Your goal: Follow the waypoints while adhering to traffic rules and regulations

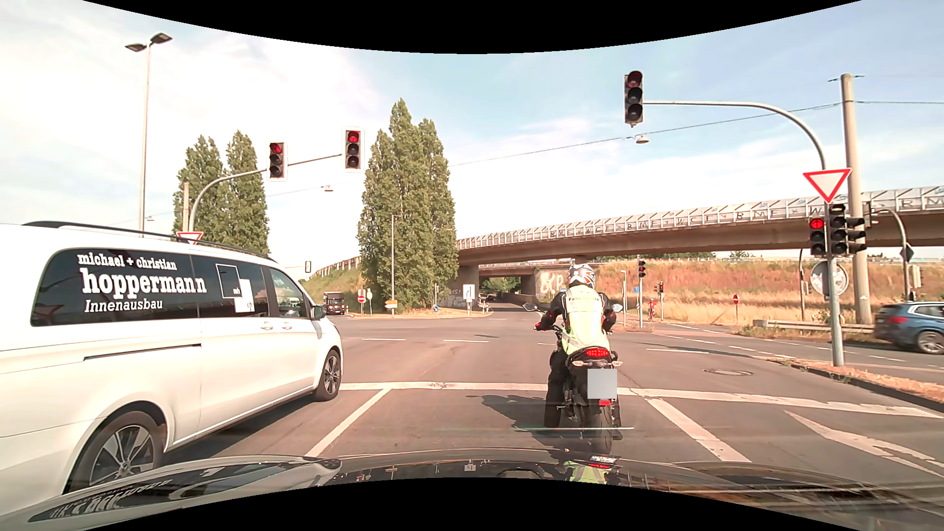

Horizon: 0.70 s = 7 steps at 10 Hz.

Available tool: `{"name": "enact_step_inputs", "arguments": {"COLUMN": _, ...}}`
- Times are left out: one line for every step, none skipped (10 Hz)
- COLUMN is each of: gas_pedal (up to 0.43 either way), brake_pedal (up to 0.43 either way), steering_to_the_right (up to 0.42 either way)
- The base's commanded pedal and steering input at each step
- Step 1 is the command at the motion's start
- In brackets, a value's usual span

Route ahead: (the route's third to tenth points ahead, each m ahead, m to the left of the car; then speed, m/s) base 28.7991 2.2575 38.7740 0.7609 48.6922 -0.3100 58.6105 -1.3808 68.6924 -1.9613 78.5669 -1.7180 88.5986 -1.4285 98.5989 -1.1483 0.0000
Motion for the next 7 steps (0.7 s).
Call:
{"name": "enact_step_inputs", "arguments": {"gas_pedal": 0.000, "brake_pedal": 0.000, "steering_to_the_right": 0.123}}
{"name": "enact_step_inputs", "arguments": {"gas_pedal": 0.000, "brake_pedal": 0.000, "steering_to_the_right": 0.124}}
{"name": "enact_step_inputs", "arguments": {"gas_pedal": 0.000, "brake_pedal": 0.000, "steering_to_the_right": 0.123}}
{"name": "enact_step_inputs", "arguments": {"gas_pedal": 0.000, "brake_pedal": 0.000, "steering_to_the_right": 0.124}}
{"name": "enact_step_inputs", "arguments": {"gas_pedal": 0.000, "brake_pedal": 0.000, "steering_to_the_right": 0.124}}
{"name": "enact_step_inputs", "arguments": {"gas_pedal": 0.000, "brake_pedal": 0.000, "steering_to_the_right": 0.124}}
{"name": "enact_step_inputs", "arguments": {"gas_pedal": 0.000, "brake_pedal": 0.000, "steering_to_the_right": 0.123}}
